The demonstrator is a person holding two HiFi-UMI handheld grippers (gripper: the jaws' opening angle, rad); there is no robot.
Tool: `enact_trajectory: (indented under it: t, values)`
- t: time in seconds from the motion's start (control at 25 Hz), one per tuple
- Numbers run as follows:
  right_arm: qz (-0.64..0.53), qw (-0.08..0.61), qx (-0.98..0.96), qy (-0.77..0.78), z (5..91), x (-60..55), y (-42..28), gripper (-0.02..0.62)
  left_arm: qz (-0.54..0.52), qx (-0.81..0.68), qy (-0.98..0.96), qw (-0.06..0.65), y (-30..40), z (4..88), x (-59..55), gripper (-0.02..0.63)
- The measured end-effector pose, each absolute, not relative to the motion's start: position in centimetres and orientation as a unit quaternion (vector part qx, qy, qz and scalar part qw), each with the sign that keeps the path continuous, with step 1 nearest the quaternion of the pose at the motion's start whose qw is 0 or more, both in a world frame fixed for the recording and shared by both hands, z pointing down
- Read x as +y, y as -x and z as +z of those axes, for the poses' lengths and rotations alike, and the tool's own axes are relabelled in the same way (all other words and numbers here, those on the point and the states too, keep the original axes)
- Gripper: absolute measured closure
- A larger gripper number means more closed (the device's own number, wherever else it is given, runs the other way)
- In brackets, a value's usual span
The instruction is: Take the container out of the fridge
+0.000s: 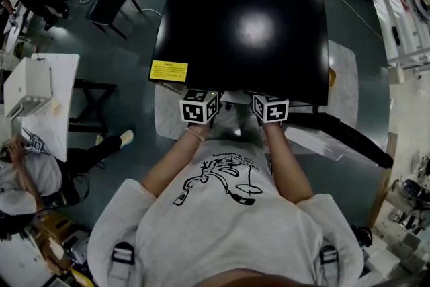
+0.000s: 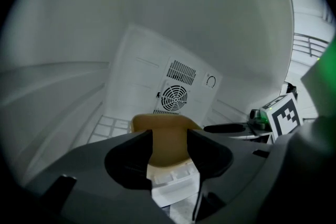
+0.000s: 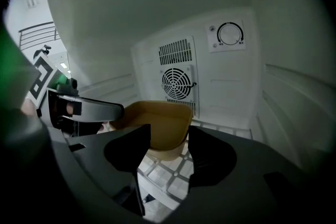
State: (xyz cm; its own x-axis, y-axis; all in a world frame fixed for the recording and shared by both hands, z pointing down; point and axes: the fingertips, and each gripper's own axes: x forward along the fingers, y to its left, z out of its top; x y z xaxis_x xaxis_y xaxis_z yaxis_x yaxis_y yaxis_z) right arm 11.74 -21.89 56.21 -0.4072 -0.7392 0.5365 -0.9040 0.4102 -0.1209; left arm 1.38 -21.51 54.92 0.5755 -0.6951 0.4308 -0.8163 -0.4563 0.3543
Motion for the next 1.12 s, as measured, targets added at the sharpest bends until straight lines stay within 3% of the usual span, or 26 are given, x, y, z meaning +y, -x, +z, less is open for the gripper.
enact_trajectory:
  t: [0.56,0.76,1.12]
  values:
    - [0.199,0.210,-0.812,-0.507,56.3,-21.9,-11.7,0.360,0.134,-0.479,-0.823,0.276,0.3,56.4,-21.8,0.350]
    - [0.200,0.210,-0.810,-0.509,56.2,-21.7,-11.6,0.362,0.142,-0.483,-0.821,0.270,0.8,56.5,-22.1,0.398]
    - [0.205,0.205,-0.809,-0.511,56.2,-21.0,-11.8,0.364,0.137,-0.478,-0.825,0.271,0.5,56.3,-21.6,0.400]
